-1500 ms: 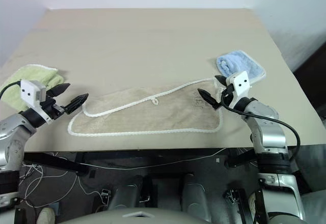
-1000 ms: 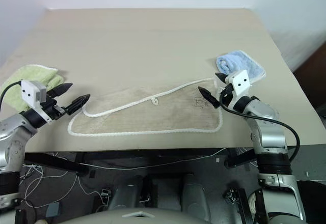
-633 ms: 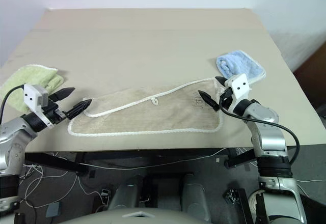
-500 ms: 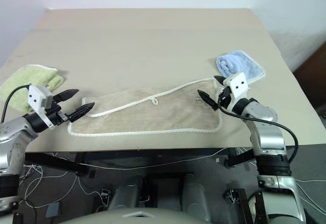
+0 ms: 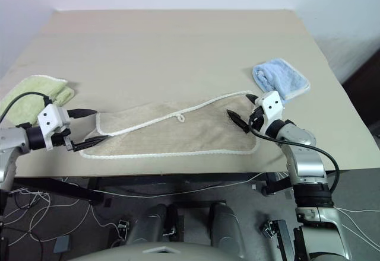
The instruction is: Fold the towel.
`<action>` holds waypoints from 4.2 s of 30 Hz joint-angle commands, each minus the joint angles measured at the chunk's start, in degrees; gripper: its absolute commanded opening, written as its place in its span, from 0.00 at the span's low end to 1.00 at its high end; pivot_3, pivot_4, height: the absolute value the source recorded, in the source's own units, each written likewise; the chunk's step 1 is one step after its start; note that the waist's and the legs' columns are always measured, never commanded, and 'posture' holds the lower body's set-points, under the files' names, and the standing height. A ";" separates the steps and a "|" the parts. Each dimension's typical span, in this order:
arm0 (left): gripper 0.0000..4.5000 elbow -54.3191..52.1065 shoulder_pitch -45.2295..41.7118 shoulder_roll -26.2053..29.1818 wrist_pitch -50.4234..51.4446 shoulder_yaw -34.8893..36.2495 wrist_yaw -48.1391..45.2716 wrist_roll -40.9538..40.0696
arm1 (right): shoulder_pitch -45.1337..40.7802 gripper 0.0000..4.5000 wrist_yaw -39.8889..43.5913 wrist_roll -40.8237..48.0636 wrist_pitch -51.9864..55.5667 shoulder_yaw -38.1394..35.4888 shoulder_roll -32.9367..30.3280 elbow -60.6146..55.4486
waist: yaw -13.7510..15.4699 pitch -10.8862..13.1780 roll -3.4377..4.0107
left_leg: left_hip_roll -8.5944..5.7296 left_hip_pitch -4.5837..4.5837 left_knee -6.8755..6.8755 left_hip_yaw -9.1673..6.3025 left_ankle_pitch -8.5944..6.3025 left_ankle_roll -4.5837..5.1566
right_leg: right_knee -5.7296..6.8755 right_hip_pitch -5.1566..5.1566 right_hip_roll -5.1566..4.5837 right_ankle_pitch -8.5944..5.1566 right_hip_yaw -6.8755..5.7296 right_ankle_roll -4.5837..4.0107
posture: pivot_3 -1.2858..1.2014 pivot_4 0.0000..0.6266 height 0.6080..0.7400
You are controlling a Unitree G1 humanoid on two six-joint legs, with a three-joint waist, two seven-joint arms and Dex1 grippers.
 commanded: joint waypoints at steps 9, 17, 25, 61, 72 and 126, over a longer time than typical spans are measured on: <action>1.00 13.41 -9.35 1.86 -15.59 -8.41 -5.48 7.11 | 2.18 0.99 -2.89 0.82 0.03 -3.24 -0.91 -6.12 | 0.01 0.00 0.00 | -0.01 0.00 0.01 0.04 -0.01 0.04 | 0.00 0.01 0.04 0.00 0.00 0.01 | 0.52 0.24 1.00; 1.00 13.85 -9.47 3.25 -17.74 -9.17 -7.21 7.81 | 2.53 0.99 -3.16 0.75 0.47 -3.03 -0.89 -6.66 | 0.11 0.00 0.00 | 0.00 0.00 0.02 0.03 -0.01 0.07 | 0.01 0.02 0.05 0.00 0.00 0.02 | 0.52 0.24 1.00; 1.00 17.98 -12.37 0.19 -25.89 -9.93 3.10 12.75 | 1.61 0.99 -2.81 0.68 0.66 -2.38 -0.59 -6.33 | 0.16 -0.01 0.02 | -0.02 0.00 0.06 0.02 -0.02 0.10 | 0.04 0.05 0.03 0.01 0.00 0.03 | 0.52 0.24 1.00; 0.01 11.11 -2.91 -1.01 -18.89 -5.95 4.99 3.31 | -30.64 1.00 -10.03 -30.59 -34.95 15.40 -7.61 47.30 | -0.32 0.02 0.06 | -0.01 0.01 0.10 0.15 0.00 0.09 | 0.13 0.02 0.04 -0.06 0.04 0.12 | 0.52 0.24 1.00; 0.00 7.43 -0.61 -1.10 -16.37 -5.41 6.56 3.27 | -32.28 0.18 -8.93 -31.80 -38.17 17.41 -7.74 51.62 | -0.32 0.03 0.09 | -0.01 0.01 0.09 0.17 0.00 0.08 | 0.14 0.02 0.03 -0.06 0.05 0.12 | 0.52 0.24 1.00; 0.00 -7.56 10.72 2.37 16.45 11.03 9.67 -10.09 | -10.67 0.00 20.55 -5.64 -7.99 6.59 -24.58 5.18 | 0.09 0.09 0.25 | -0.09 0.31 0.07 0.03 -0.41 0.28 | 0.18 -0.06 -0.39 -0.29 0.09 -0.16 | 0.52 0.24 1.00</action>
